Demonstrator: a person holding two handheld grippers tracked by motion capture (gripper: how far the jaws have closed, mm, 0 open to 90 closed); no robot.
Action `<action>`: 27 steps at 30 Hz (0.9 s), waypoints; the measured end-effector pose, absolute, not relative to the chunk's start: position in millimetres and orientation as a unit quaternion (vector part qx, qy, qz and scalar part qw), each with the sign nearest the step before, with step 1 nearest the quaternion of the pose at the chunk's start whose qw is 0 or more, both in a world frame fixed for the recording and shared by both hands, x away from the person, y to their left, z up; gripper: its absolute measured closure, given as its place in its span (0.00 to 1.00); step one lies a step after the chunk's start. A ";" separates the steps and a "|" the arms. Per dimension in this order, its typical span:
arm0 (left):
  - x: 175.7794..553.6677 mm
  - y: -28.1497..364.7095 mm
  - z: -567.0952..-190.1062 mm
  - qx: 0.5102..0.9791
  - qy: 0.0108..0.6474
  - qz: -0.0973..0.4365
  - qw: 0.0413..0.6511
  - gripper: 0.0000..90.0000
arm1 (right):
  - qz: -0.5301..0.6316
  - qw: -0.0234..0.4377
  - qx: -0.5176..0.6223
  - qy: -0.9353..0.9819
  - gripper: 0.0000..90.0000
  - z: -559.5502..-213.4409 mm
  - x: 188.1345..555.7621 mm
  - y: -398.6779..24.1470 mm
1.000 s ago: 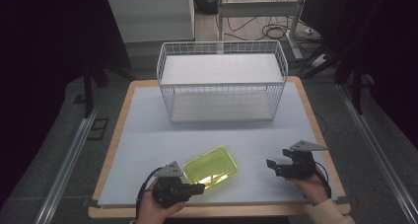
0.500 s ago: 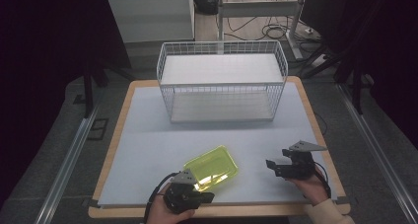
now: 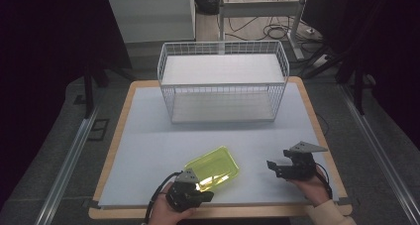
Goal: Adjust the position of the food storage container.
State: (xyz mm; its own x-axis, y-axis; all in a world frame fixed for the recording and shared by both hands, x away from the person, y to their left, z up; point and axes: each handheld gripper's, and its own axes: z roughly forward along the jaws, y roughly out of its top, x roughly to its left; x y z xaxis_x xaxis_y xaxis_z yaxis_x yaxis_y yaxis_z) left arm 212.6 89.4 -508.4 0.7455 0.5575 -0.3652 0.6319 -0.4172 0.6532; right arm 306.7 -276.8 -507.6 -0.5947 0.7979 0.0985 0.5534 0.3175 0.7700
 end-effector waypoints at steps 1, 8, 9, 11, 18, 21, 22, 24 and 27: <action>213.2 89.0 -508.7 0.842 0.354 -0.042 0.405 1.00 | 0.402 0.152 0.423 0.798 0.21 -508.0 307.1 -276.9; 217.7 95.2 -510.3 0.840 0.366 -0.036 0.399 1.00 | 0.403 0.153 0.423 0.797 0.21 -506.9 306.2 -277.4; 217.7 95.2 -510.3 0.840 0.366 -0.036 0.399 1.00 | 0.403 0.154 0.422 0.797 0.21 -506.9 306.3 -277.3; 219.7 97.9 -510.9 0.837 0.371 -0.034 0.400 1.00 | 0.404 0.153 0.422 0.797 0.21 -506.9 306.3 -277.2; 226.2 103.6 -512.3 0.829 0.385 -0.031 0.403 1.00 | 0.406 0.155 0.421 0.796 0.21 -506.1 306.0 -277.2; 228.8 105.0 -513.2 0.828 0.388 -0.031 0.404 1.00 | 0.406 0.154 0.421 0.796 0.21 -506.1 305.9 -276.9; 230.1 105.8 -513.9 0.827 0.392 -0.030 0.403 1.00 | 0.407 0.155 0.420 0.797 0.21 -506.2 306.0 -276.8; 231.2 106.9 -514.4 0.828 0.392 -0.030 0.400 1.00 | 0.406 0.154 0.419 0.797 0.21 -506.2 305.8 -276.6; 232.3 109.0 -515.6 0.823 0.399 -0.030 0.403 1.00 | 0.406 0.154 0.419 0.797 0.21 -506.2 305.7 -276.3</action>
